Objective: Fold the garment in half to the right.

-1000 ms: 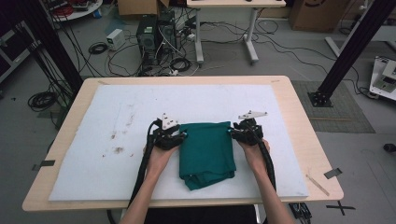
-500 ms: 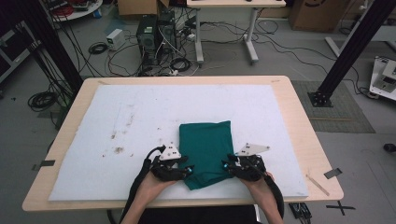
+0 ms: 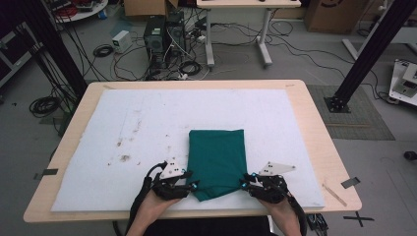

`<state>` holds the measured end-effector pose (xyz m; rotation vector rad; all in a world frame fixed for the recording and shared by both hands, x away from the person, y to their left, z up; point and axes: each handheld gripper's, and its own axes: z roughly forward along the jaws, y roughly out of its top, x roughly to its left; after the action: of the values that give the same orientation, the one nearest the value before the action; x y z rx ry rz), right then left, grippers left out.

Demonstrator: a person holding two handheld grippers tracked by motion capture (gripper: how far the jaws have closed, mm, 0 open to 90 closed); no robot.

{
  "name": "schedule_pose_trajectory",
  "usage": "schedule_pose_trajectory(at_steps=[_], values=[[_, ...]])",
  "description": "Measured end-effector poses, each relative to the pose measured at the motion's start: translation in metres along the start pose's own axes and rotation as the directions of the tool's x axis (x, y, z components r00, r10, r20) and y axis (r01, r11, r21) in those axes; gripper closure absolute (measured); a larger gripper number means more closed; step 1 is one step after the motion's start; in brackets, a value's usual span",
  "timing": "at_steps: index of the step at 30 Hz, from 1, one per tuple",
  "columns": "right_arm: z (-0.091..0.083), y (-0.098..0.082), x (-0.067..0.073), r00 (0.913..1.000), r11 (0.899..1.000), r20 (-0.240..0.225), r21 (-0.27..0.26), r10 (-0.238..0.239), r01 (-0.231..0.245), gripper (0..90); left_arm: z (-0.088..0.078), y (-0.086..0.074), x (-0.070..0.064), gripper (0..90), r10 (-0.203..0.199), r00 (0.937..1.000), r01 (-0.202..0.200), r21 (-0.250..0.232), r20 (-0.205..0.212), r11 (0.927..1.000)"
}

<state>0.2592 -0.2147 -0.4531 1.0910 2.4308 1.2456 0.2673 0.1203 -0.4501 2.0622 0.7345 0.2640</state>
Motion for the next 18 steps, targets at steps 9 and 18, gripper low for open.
schedule_pose_trajectory(at_steps=[9, 18], values=[[-0.014, 0.002, -0.006, 0.9962, 0.993, 0.087, -0.118, 0.0, 0.01, 27.7, -0.033, 0.006, 0.028, 37.1, -0.002, 0.9949, -0.011, -0.128, -0.101, 0.9918], [-0.026, 0.01, -0.032, 0.9842, 0.982, 0.176, -0.191, 0.022, 0.012, 21.0, -0.067, -0.01, 0.078, 24.2, -0.09, 0.9691, 0.044, -0.201, -0.229, 0.9787]])
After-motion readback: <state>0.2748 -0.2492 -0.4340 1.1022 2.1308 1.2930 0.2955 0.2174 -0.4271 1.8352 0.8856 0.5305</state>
